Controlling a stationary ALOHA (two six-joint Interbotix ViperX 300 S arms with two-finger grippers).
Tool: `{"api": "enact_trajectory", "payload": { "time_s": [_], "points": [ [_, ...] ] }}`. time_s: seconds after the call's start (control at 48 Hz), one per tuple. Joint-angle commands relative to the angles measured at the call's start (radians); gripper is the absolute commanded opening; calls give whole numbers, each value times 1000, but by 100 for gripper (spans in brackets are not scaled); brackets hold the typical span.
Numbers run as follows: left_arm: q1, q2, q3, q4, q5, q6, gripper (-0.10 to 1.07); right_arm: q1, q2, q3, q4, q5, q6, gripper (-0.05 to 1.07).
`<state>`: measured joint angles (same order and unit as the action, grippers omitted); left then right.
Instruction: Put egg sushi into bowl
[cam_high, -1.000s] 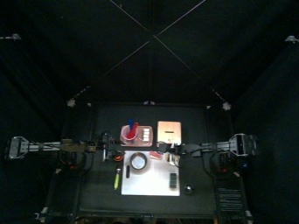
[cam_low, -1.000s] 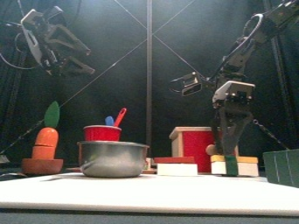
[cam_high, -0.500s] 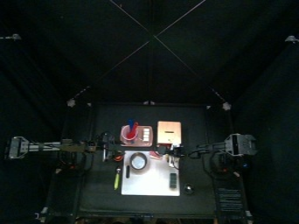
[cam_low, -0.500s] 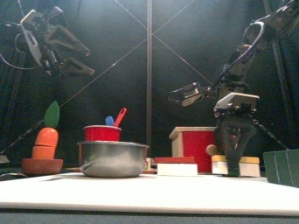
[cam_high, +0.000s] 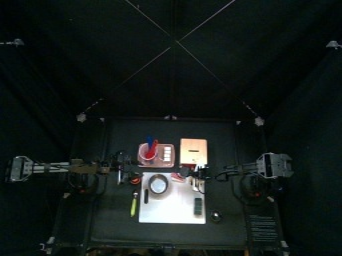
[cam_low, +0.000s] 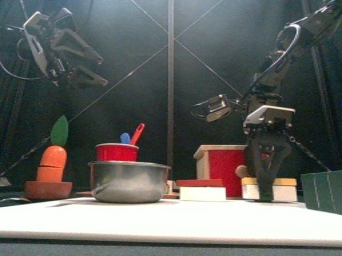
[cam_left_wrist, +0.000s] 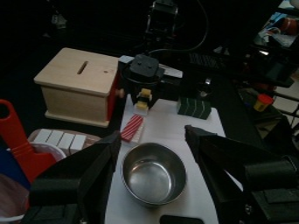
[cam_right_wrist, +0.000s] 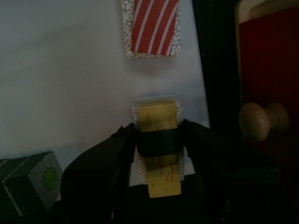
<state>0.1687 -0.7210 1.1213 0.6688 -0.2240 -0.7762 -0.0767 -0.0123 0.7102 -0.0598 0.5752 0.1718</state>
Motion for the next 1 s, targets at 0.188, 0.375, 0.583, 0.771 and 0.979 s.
{"api": "enact_trajectory", "payload": {
  "time_s": [0.188, 0.375, 0.583, 0.771, 0.979],
  "points": [
    [-2, 12, -54, -6, -11, -6, 94, 71, -84, -190, -8, 155, -5, 63],
    [-38, 81, -83, -81, -25, -6, 94, 100, -92, -267, -8, 207, -5, 63],
    [-67, 150, -109, -241, -75, -6, 94, 123, -124, -290, -12, 201, 5, 63],
    [-69, 199, -97, -497, -206, -6, 94, 127, -160, -290, -15, 186, 18, 63],
    [-80, 281, -84, -795, -439, -6, 94, 126, -170, -293, -80, 147, 37, 63]
  ]
}}
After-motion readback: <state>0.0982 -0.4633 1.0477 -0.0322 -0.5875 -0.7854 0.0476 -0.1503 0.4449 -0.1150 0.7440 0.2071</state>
